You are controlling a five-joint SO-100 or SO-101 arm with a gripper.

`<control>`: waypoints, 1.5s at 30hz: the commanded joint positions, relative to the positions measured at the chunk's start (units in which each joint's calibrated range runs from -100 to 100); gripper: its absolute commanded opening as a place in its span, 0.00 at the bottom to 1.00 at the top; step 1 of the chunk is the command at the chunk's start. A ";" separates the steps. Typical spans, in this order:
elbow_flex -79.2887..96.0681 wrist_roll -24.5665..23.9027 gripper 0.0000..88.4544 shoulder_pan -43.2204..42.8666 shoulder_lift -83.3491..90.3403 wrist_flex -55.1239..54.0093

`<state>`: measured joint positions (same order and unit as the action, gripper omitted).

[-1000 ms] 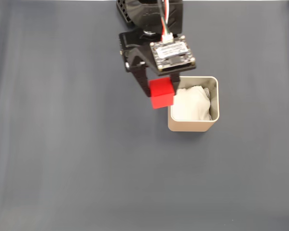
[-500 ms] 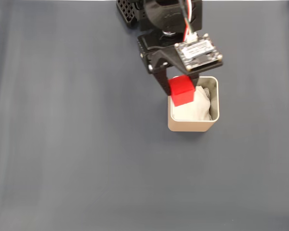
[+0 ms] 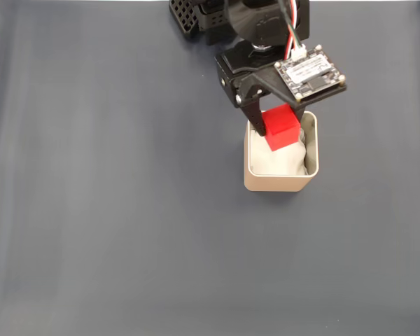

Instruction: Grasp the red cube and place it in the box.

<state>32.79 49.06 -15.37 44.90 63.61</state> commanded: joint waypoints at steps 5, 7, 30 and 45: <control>-1.70 -0.10 0.00 -0.28 0.32 0.28; -1.61 -0.10 0.00 0.00 0.24 0.28; -1.43 -0.34 0.01 0.99 -0.72 -0.29; 1.40 -2.20 0.42 2.70 0.50 -5.30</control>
<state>34.79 46.91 -13.34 44.18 60.44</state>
